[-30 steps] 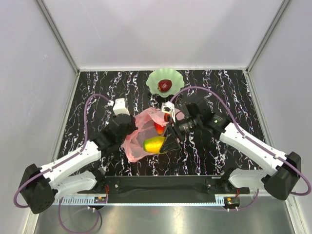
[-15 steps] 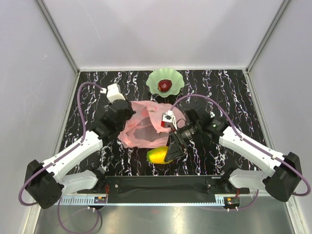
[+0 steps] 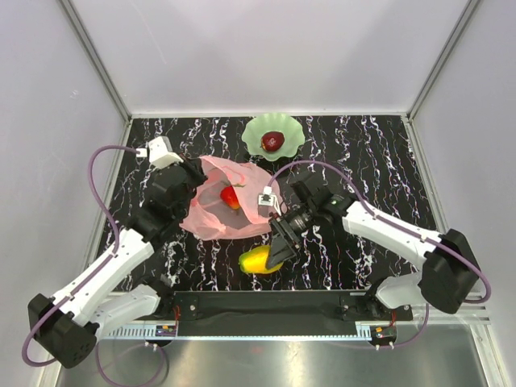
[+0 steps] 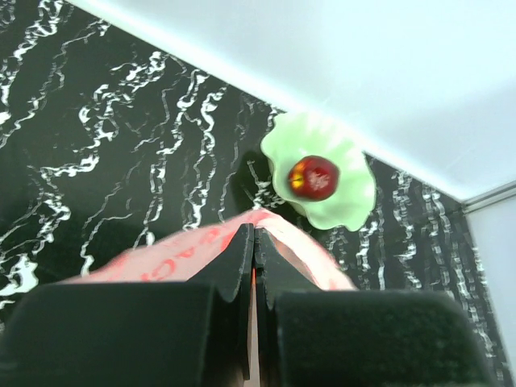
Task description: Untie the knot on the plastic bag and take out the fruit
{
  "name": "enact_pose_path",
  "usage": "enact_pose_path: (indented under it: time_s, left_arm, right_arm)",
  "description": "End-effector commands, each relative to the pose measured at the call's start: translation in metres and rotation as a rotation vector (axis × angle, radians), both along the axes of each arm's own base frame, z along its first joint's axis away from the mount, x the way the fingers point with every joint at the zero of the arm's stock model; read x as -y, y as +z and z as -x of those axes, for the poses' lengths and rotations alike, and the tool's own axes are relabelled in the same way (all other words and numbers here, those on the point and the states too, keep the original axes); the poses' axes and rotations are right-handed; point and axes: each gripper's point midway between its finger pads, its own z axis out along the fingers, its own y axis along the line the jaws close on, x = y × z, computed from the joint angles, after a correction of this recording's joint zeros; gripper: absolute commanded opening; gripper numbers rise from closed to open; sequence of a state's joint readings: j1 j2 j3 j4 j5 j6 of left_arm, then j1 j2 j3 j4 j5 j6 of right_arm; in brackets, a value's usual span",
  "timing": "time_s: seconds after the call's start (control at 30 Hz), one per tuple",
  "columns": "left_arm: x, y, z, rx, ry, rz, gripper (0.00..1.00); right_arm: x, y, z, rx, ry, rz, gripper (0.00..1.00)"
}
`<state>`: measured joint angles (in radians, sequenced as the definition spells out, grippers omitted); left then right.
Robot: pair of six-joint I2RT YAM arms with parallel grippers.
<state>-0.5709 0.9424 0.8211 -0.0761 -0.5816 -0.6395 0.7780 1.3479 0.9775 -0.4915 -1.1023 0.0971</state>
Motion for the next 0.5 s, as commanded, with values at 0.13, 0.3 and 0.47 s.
enact_pose_path:
  time_s: [0.13,0.3,0.47]
  left_arm:
    - [-0.001,0.010,-0.003,0.051,0.016,0.099,0.00]
    - [0.020,-0.019,0.002,-0.022,-0.069,0.187,0.00]
    - [0.014,-0.049,0.017,-0.059,-0.059,0.218,0.00]
  right_arm:
    - [-0.016,0.004,0.009,0.012,0.085,-0.046,0.00]
    - [-0.035,-0.012,-0.007,0.018,0.052,-0.009,0.00]
    - [-0.051,-0.032,-0.029,0.047,0.004,0.039,0.02]
